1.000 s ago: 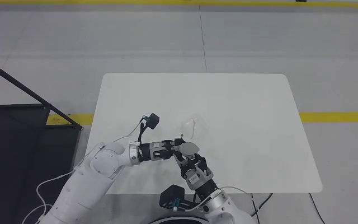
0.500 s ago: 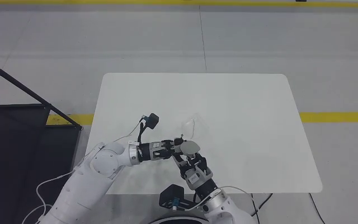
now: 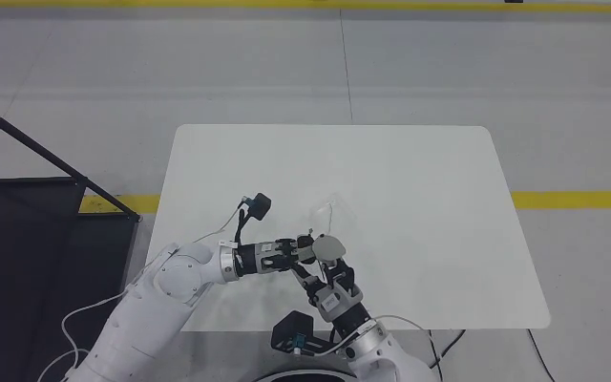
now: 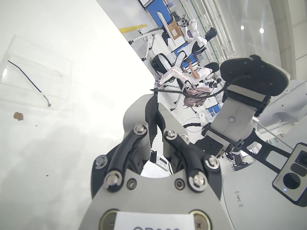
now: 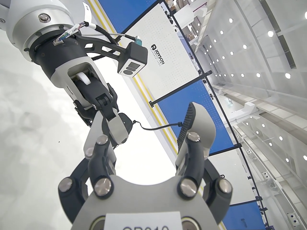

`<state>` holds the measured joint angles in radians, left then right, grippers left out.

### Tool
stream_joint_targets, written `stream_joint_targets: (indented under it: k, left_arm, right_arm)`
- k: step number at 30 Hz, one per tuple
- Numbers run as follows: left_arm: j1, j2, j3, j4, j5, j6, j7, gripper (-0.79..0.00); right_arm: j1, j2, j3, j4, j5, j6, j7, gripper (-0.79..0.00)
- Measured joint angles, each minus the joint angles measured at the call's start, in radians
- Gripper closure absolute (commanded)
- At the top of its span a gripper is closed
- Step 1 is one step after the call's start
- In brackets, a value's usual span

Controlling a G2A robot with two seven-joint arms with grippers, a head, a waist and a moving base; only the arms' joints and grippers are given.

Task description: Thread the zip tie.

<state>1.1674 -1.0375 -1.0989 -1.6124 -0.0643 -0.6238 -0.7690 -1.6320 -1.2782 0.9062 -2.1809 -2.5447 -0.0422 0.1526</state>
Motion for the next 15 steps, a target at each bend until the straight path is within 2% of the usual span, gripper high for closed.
stream_joint_targets:
  k: [3, 4, 6, 12, 15]
  left_arm:
    - [0.001, 0.0, -0.002, 0.0, 0.005, -0.002, 0.006, 0.0]
    - [0.001, 0.0, -0.004, 0.0, 0.009, -0.002, 0.01, 0.0]
    - [0.003, 0.0, -0.007, 0.0, 0.02, -0.003, 0.021, 0.0]
    - [0.013, 0.0, -0.011, -0.009, 0.053, 0.001, 0.046, 0.0]
    - [0.014, 0.0, -0.014, -0.01, 0.063, -0.004, 0.055, 0.0]
  right_arm:
    - [0.002, -0.001, 0.001, -0.001, 0.006, -0.001, 0.002, -0.557]
    - [0.003, -0.002, 0.001, -0.001, 0.007, -0.002, 0.003, -0.502]
    - [0.004, -0.002, 0.002, -0.001, 0.009, -0.005, 0.005, -0.468]
    - [0.006, -0.004, 0.002, -0.001, 0.01, -0.008, 0.009, -0.511]
    - [0.008, -0.005, 0.002, 0.001, 0.009, -0.014, 0.014, -0.585]
